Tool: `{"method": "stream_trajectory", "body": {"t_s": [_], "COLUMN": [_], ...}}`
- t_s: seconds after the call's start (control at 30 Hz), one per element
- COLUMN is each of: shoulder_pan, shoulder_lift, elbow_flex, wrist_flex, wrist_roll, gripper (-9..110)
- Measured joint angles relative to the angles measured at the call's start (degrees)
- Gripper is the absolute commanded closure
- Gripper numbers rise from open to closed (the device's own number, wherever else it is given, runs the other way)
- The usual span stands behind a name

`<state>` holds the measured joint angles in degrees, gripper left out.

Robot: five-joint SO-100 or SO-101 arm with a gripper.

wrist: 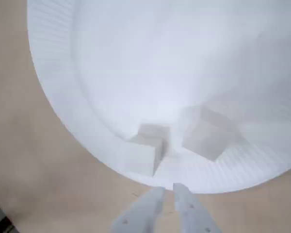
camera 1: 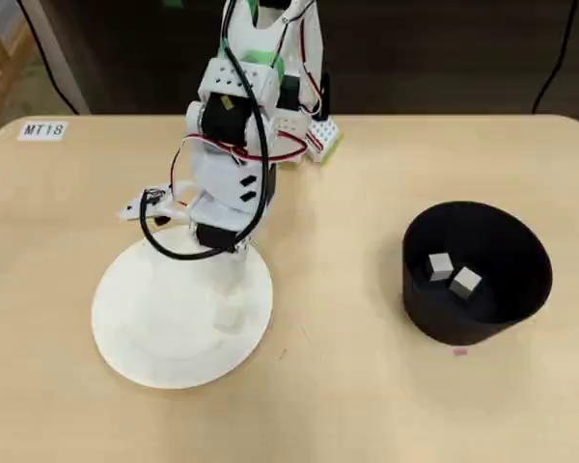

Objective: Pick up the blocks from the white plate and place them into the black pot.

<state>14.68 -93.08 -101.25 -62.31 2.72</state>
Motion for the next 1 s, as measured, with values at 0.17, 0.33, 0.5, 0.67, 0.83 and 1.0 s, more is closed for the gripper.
{"method": "stream_trajectory", "body": {"t_s": [0.17,0.33,0.5,0.67,0.83,1.0], "shoulder_pan": [0.00,0.70,-0.18,-1.67,-2.55,-2.37], "shoulder_lift": [1.05,3.96,8.53,13.10,16.00,18.19], "elbow_flex": [0.18,0.62,2.81,7.12,10.20,10.81], "wrist_flex": [0.97,1.58,1.67,1.67,1.49,1.49], "wrist_roll": [0.44,0.44,0.88,1.93,2.02,1.76], "gripper": [70,67,67,68,71,73]}}
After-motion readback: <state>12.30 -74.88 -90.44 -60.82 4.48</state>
